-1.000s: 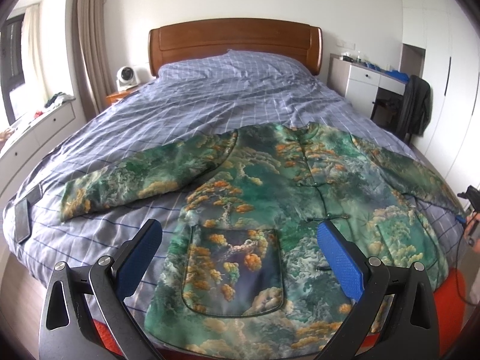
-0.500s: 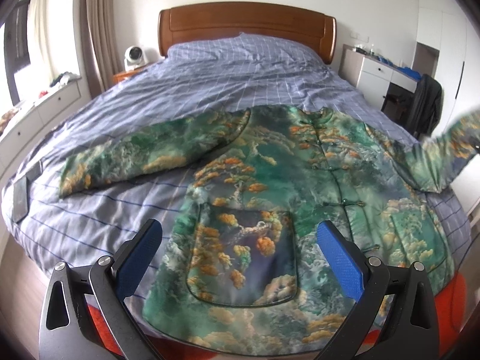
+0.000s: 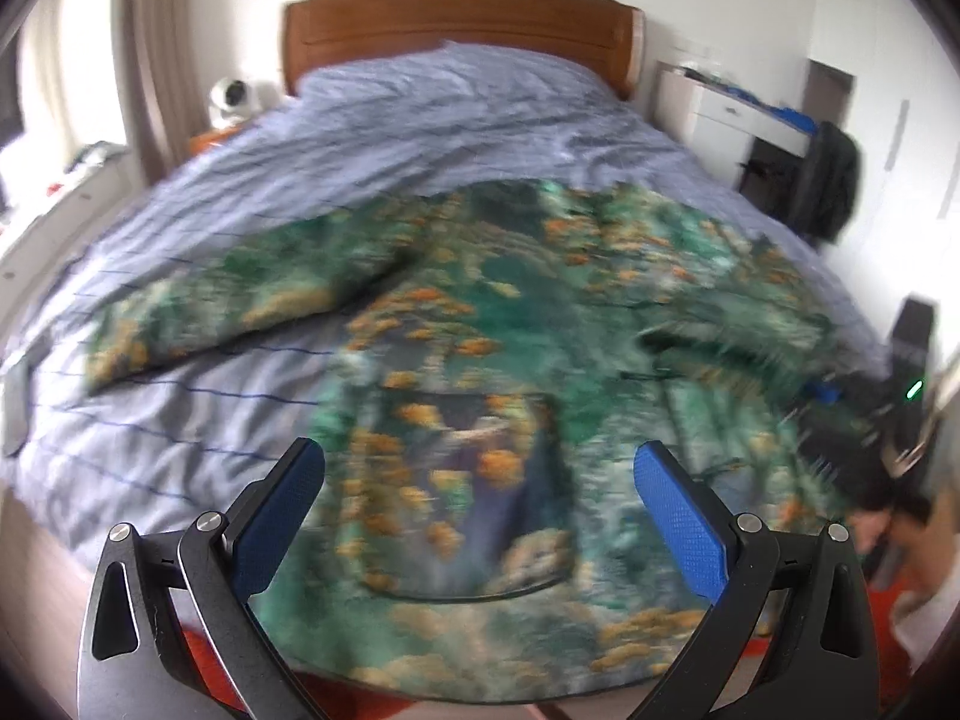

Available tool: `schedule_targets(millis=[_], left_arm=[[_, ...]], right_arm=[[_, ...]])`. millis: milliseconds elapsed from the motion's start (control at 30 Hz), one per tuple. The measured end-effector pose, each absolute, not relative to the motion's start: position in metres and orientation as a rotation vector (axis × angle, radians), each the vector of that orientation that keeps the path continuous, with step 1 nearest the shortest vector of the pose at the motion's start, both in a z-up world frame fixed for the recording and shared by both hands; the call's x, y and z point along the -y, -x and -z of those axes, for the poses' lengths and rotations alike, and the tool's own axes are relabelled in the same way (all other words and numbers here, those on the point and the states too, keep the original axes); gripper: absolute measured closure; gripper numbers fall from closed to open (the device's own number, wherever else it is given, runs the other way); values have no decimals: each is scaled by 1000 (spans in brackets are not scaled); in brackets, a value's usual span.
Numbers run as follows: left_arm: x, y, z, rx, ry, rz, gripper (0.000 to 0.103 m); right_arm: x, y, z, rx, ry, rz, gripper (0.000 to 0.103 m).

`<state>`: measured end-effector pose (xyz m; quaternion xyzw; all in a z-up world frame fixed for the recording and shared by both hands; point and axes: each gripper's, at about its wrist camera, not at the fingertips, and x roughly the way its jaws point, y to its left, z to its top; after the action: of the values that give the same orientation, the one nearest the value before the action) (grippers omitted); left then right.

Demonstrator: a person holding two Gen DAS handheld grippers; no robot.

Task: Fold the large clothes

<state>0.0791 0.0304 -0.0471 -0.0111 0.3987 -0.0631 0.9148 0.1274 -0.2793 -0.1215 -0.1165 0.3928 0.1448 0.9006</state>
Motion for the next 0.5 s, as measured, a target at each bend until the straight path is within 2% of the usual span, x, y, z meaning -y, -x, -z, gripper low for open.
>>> schedule_targets(millis=[33,267,433,467,500], left_arm=[[-26,-84,46,-831,37,173,0],[33,-137,54,-953,122,531,0],[94,-179,102,-1107,116,598,2],[103,-185,112,-1135,116,584,7],[107,-189,119,-1150,110,573,18]], right_arm=[[281,-120,122,-822,224,-323,35],[313,-64,107,-820,159,-302,35],[339,-31,91,-791,64,-241,35],[340,-28,91,-789,53,-240,35],[342,-23,90,-785,41,-240,35]])
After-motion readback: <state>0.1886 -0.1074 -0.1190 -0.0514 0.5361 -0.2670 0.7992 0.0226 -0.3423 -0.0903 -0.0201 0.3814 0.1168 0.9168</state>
